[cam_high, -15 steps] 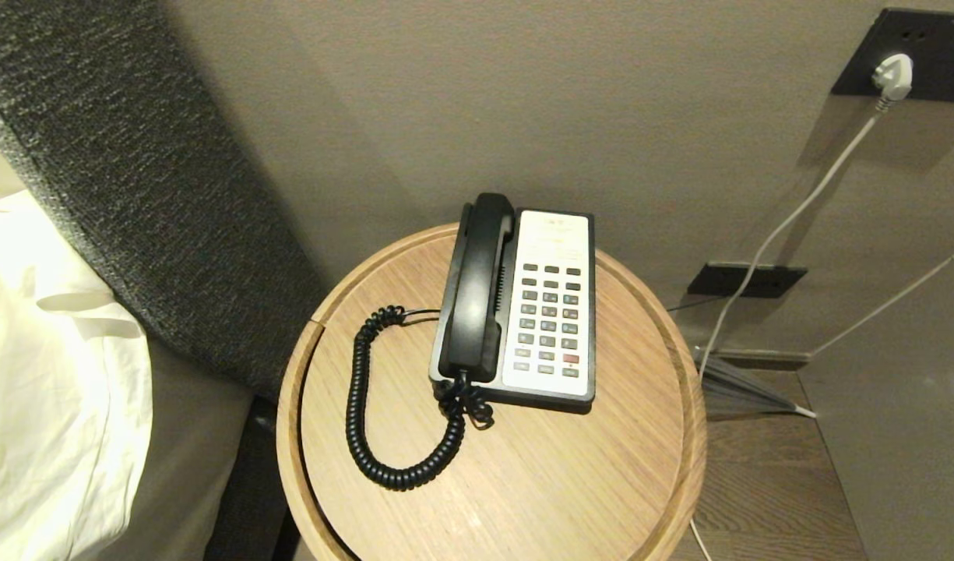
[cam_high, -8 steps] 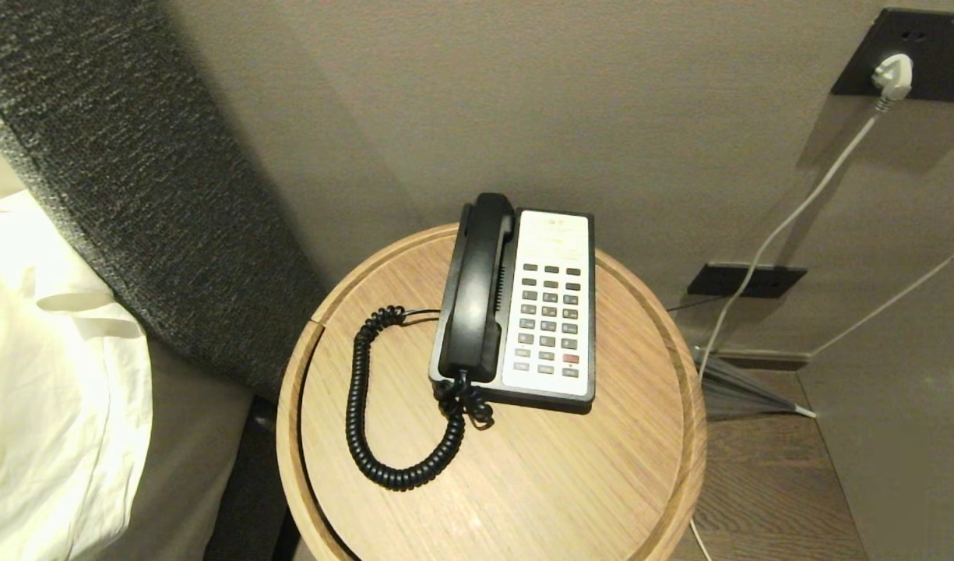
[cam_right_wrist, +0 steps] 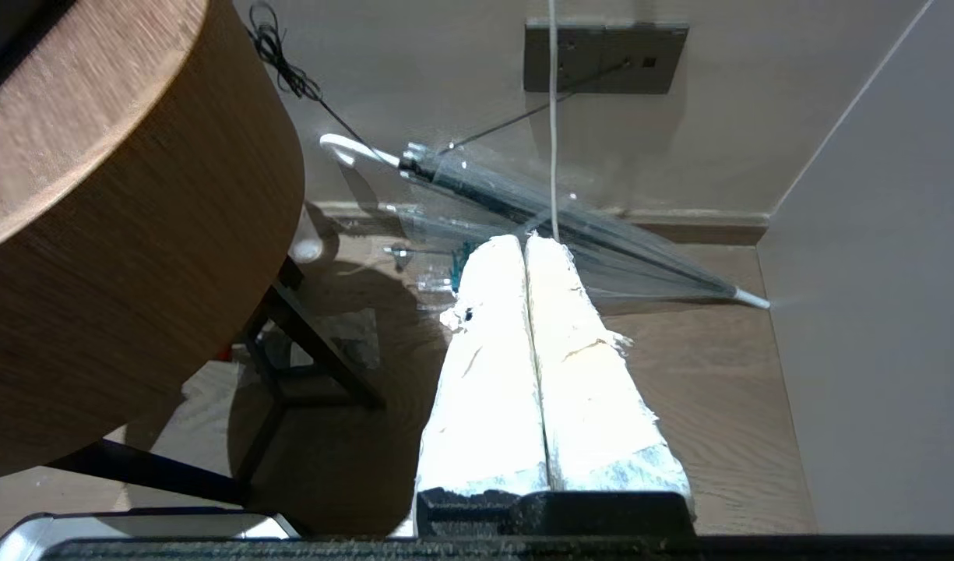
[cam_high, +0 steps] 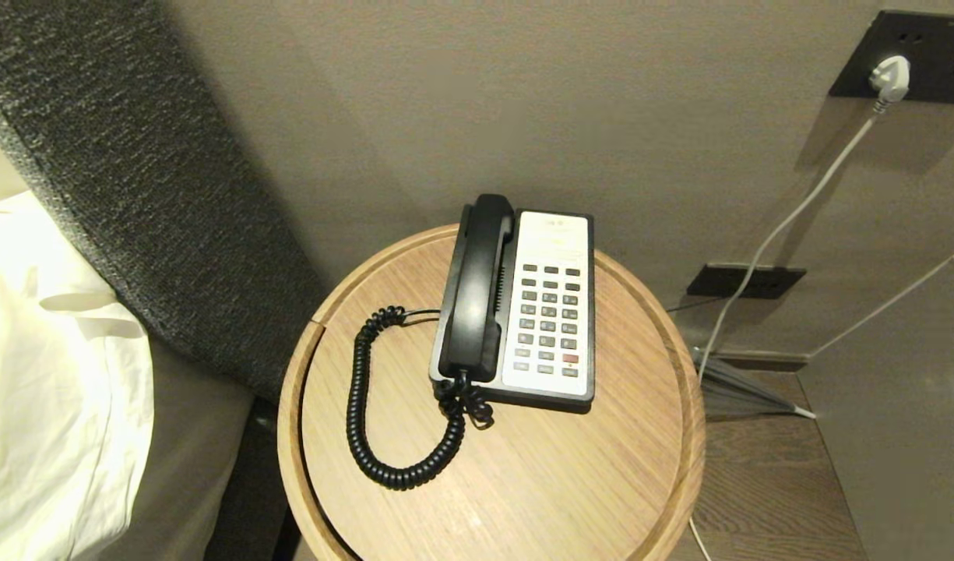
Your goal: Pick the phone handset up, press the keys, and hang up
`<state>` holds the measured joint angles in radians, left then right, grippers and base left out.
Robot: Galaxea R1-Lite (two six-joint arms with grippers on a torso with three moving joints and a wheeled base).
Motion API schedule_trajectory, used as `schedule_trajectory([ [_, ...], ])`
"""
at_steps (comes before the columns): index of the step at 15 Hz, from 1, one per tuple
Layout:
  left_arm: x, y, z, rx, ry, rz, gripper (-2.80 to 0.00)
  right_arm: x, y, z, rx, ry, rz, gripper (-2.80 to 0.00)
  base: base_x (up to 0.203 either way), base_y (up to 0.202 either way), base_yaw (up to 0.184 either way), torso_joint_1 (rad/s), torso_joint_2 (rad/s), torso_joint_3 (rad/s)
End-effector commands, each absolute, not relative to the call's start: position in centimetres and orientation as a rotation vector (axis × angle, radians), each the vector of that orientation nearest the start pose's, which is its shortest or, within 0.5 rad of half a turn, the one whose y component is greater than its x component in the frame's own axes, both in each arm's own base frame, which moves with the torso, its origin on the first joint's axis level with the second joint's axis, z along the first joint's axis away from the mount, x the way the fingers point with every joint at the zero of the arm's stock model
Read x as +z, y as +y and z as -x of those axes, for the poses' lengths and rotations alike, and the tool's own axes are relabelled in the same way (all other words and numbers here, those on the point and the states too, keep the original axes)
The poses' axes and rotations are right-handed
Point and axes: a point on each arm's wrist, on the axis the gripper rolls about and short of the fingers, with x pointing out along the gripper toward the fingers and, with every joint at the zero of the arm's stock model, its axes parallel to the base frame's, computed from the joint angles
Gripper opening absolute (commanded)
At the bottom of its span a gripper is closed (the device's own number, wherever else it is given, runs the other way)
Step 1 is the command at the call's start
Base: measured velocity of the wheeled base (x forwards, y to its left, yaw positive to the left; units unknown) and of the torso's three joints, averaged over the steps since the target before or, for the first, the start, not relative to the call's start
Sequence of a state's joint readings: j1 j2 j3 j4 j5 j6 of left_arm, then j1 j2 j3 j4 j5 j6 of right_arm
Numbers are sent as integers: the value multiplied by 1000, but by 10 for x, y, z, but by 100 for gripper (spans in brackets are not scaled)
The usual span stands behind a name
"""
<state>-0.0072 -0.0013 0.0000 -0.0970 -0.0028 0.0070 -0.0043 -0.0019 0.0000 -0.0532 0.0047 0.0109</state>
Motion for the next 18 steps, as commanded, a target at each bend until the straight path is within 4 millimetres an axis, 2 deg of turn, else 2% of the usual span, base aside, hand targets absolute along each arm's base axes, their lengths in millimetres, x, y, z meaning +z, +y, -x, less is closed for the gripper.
schedule_trajectory([
  [1,74,0,20,-11,-58,-8,-280,75,0,21,2,-34,-11,-280,0,0,0,2,7,129],
  [18,75,0,20,-9,-60,1,-280,75,0,21,0,-34,-11,-280,0,0,0,2,1,196],
])
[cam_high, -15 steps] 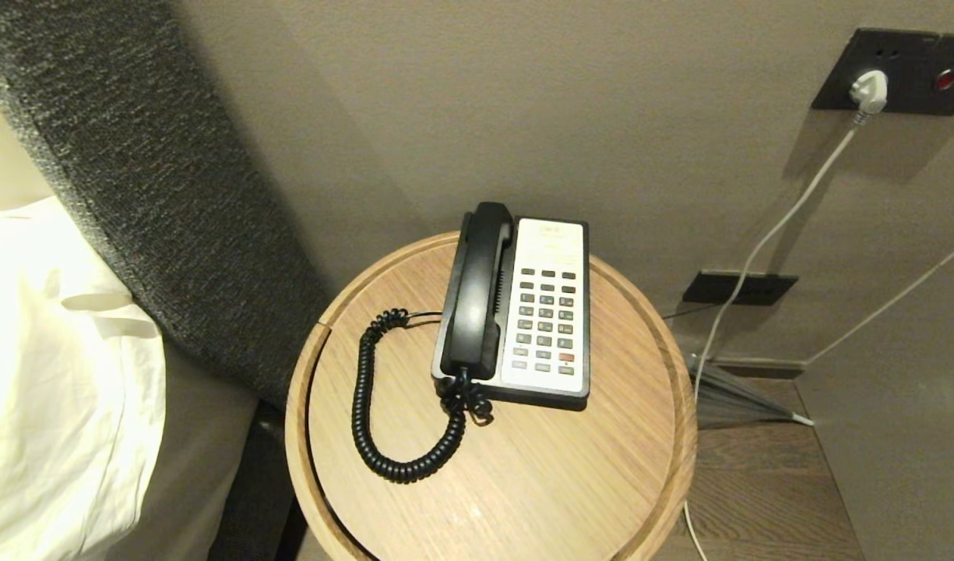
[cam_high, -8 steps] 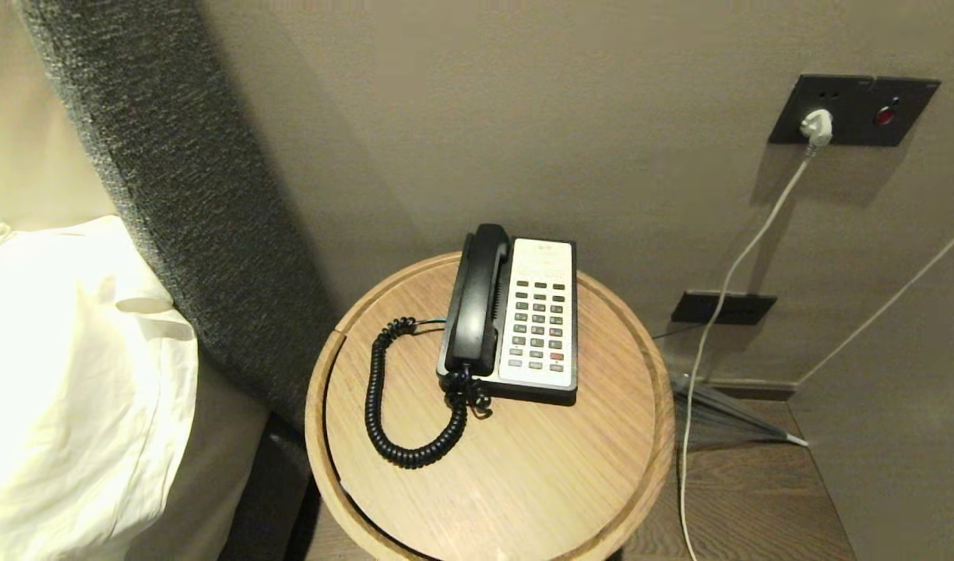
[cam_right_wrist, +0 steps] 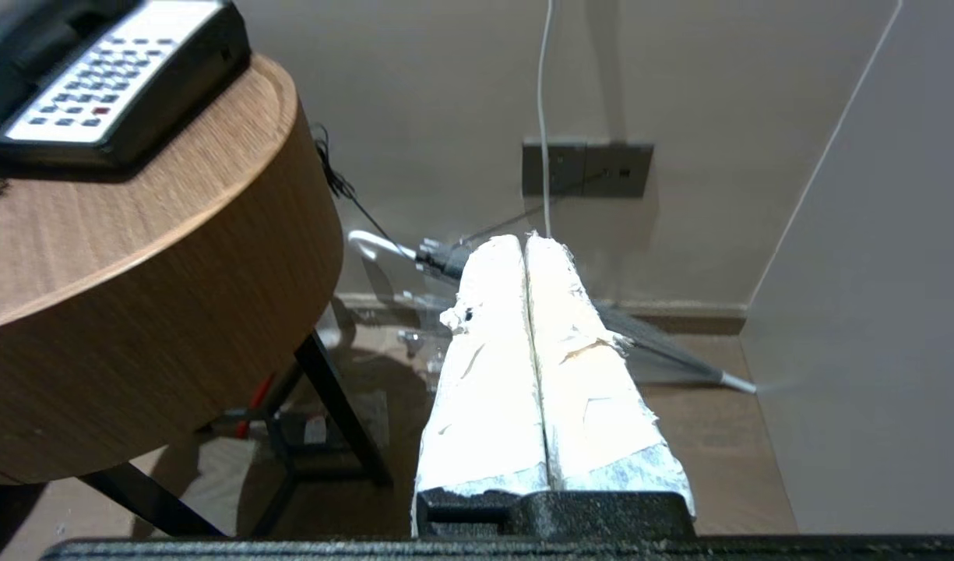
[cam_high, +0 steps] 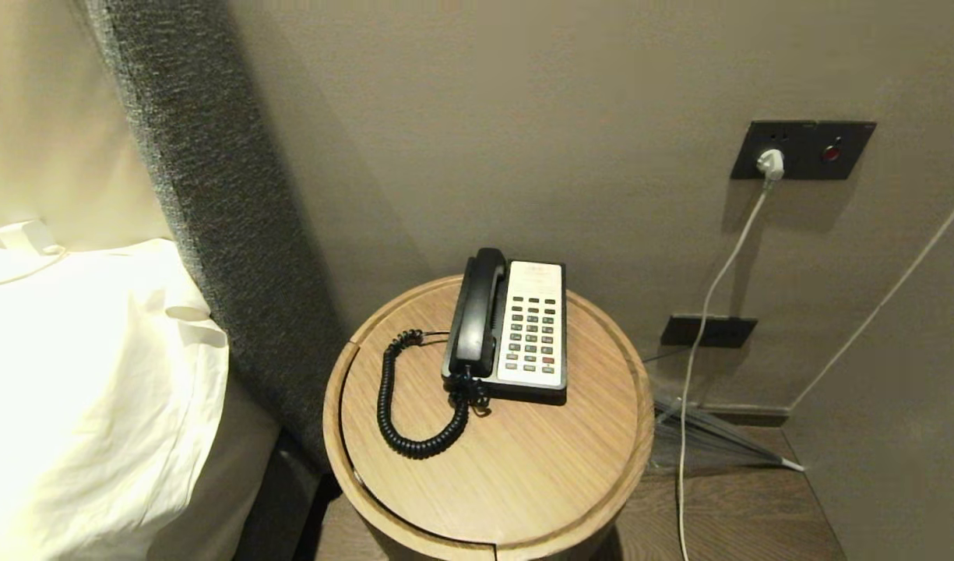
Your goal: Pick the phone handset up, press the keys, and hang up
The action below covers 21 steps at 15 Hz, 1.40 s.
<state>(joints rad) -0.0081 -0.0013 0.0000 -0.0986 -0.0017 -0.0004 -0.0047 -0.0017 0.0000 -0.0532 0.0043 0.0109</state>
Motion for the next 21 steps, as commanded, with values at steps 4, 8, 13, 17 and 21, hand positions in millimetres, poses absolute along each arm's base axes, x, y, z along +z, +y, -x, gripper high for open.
schedule_trajectory([
  [4,75,0,20,-9,-60,2,-280,75,0,21,0,-35,-11,-280,0,0,0,2,0,206],
  [8,75,0,20,-9,-60,2,-280,76,0,22,1,-36,-11,-280,0,0,0,3,-1,202],
  [13,74,0,20,-11,-56,-4,-280,75,0,21,0,-35,-11,-280,0,0,0,2,1,192],
  [17,75,0,20,-11,-60,-4,-280,75,0,21,0,-34,-11,-280,0,0,0,0,-2,44],
  [21,75,0,20,-11,-60,-4,-280,75,0,21,0,-34,-11,-280,0,0,0,0,0,0],
])
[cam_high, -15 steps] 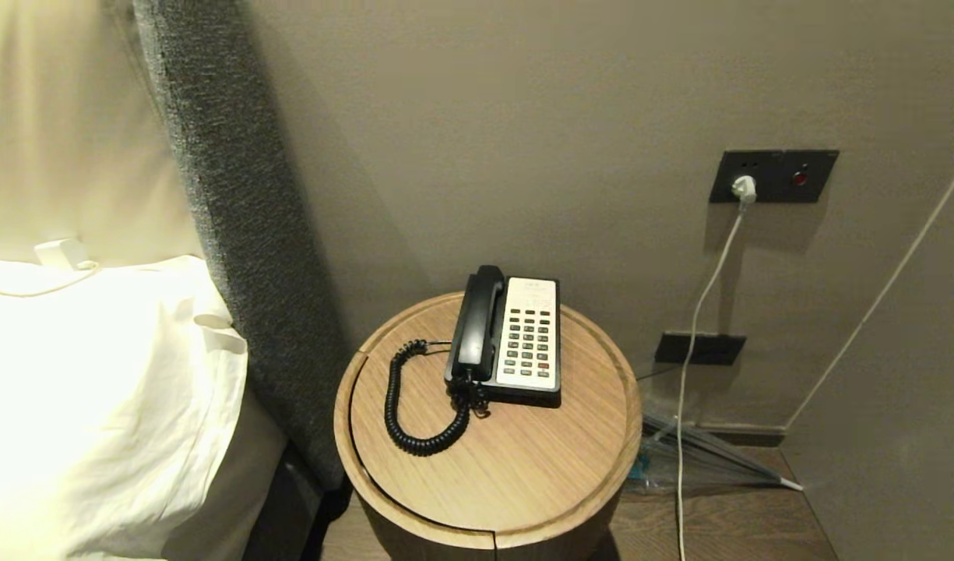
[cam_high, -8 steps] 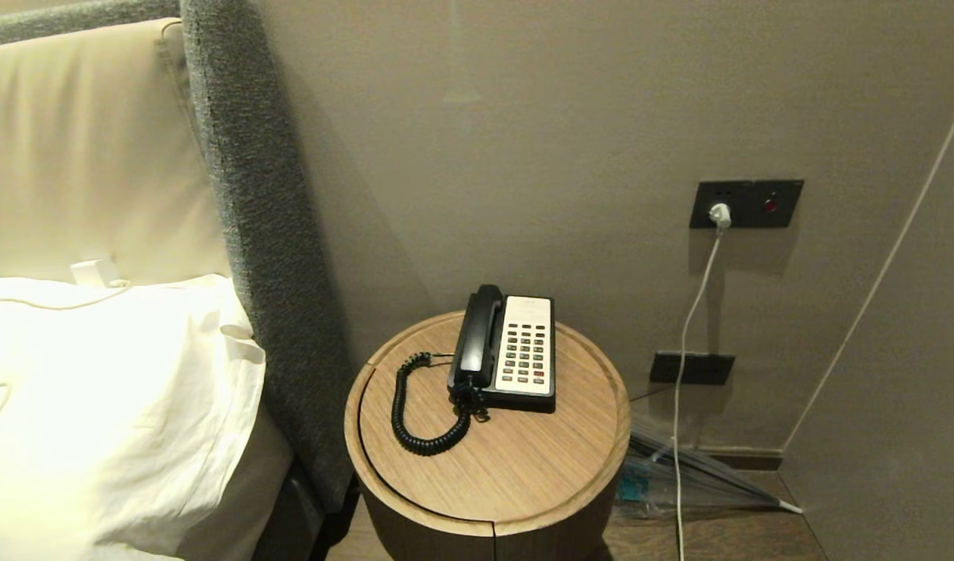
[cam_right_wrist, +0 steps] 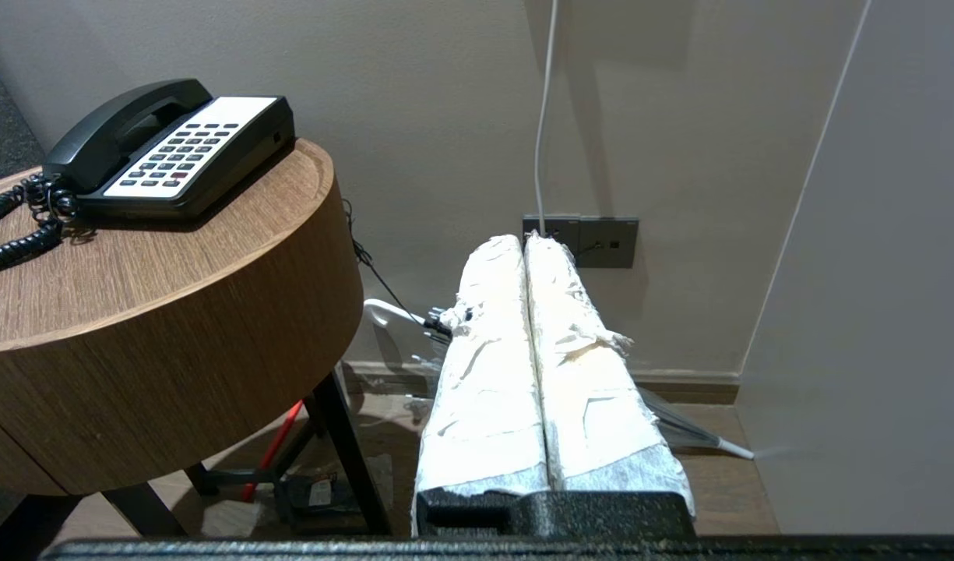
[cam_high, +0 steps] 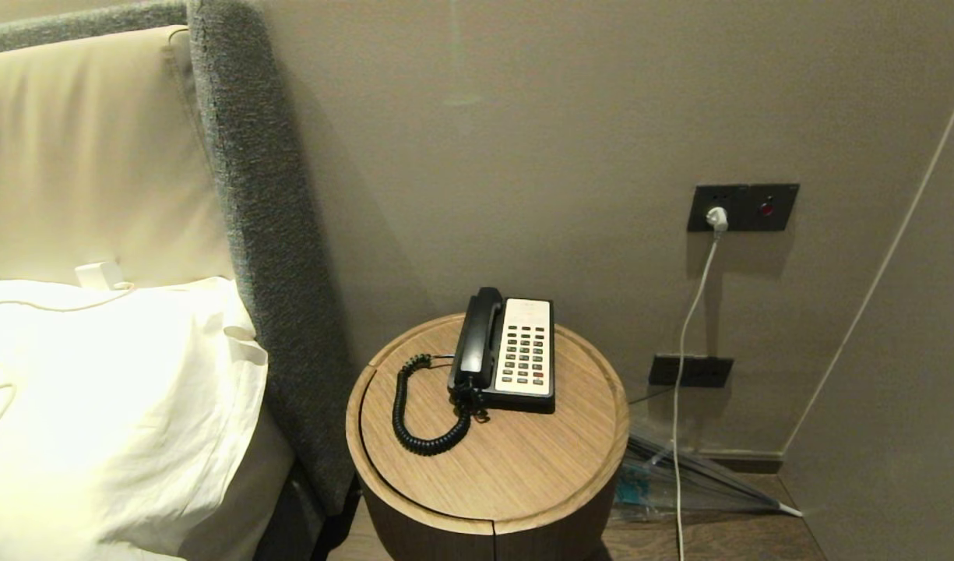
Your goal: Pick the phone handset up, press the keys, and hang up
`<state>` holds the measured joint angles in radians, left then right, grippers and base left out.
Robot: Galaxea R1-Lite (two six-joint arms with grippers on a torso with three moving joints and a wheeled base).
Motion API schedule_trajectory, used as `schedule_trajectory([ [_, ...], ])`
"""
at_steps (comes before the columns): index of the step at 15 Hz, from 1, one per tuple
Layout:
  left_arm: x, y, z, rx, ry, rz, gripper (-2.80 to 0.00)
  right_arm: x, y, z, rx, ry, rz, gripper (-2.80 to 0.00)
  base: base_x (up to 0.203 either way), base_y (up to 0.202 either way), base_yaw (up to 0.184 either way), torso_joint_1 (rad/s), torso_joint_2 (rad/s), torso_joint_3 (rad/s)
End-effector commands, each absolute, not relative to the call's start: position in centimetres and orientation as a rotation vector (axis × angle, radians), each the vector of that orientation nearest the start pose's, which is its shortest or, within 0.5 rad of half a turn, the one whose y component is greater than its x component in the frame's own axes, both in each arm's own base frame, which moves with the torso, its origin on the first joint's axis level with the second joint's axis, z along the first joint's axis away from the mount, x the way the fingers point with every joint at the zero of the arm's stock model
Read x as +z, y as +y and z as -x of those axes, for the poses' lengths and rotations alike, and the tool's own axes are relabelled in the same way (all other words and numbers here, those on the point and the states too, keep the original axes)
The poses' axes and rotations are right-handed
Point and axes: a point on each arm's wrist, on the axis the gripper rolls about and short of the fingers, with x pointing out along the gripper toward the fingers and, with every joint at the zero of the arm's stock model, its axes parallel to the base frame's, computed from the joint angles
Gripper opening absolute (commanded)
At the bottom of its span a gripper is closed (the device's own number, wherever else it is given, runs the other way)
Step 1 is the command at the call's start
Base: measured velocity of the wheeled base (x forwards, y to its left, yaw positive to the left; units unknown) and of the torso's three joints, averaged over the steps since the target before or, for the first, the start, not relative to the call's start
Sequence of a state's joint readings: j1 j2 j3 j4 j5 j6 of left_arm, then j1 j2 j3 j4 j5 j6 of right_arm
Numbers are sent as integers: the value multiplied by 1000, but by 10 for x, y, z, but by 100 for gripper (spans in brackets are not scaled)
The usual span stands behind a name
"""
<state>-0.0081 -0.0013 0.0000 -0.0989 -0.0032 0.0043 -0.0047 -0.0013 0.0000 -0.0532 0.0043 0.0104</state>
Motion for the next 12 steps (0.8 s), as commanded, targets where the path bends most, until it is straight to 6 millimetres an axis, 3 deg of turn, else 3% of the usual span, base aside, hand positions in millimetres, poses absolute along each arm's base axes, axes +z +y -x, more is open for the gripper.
schedule_trajectory([
  [1,75,0,20,-11,-60,-4,-280,75,0,21,1,-35,-11,-280,0,0,0,0,0,0],
  [12,75,0,20,-11,-60,-4,-280,75,0,22,0,-35,-11,-280,0,0,0,0,0,0],
])
